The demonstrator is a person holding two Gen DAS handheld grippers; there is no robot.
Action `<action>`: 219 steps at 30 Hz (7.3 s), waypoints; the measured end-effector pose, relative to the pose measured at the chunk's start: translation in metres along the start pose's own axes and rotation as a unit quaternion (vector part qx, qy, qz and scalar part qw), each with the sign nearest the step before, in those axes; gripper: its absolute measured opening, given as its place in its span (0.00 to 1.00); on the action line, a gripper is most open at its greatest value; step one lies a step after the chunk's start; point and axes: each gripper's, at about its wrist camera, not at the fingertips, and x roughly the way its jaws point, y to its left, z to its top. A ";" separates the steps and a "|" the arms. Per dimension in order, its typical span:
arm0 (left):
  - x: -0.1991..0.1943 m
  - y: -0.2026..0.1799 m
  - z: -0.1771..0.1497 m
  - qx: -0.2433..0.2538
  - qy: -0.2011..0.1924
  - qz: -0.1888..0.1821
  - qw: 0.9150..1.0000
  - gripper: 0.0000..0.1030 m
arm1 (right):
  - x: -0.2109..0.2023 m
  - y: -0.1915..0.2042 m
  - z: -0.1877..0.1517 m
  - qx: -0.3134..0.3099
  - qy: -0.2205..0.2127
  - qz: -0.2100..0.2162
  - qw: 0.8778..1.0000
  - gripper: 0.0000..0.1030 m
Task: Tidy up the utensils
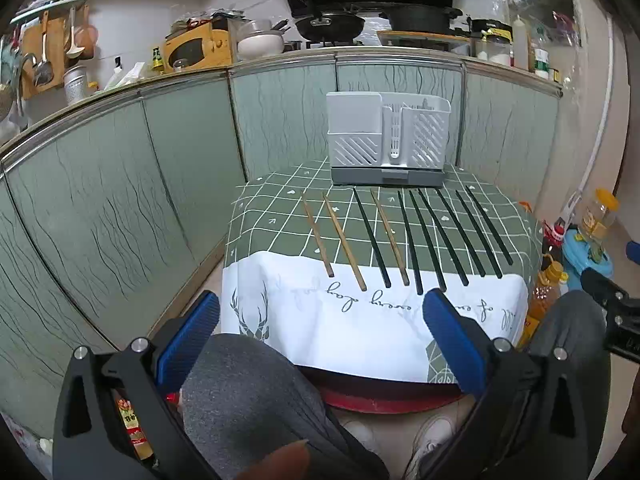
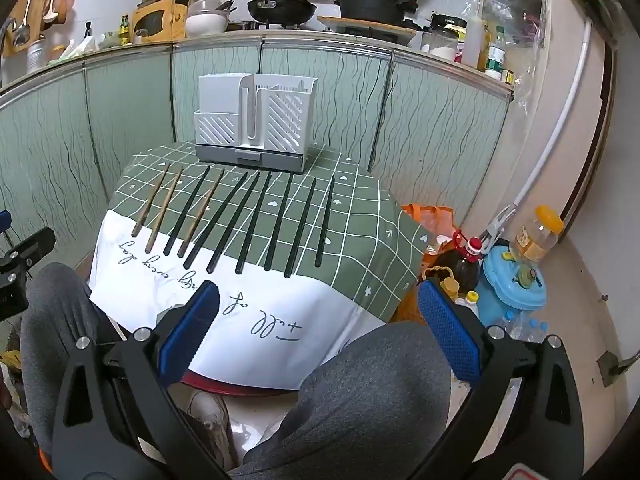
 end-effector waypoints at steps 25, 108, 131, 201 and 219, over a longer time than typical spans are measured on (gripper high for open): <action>0.007 0.001 -0.003 -0.005 0.015 -0.012 1.000 0.96 | 0.008 0.001 -0.001 -0.005 0.010 -0.003 1.000 0.92; 0.119 0.026 0.030 -0.027 0.006 0.033 0.999 0.91 | 0.103 -0.033 0.023 0.010 0.017 0.016 1.000 0.92; 0.217 0.010 0.020 -0.024 0.087 -0.002 0.996 0.26 | 0.181 -0.042 0.021 0.031 0.051 0.025 0.998 0.92; 0.103 0.059 0.103 -0.025 -0.049 -0.033 0.998 0.08 | 0.118 -0.068 0.102 0.051 -0.048 0.076 0.995 0.06; 0.093 0.070 0.134 -0.022 -0.050 -0.120 0.991 0.08 | 0.096 -0.068 0.136 0.028 -0.074 0.107 0.991 0.06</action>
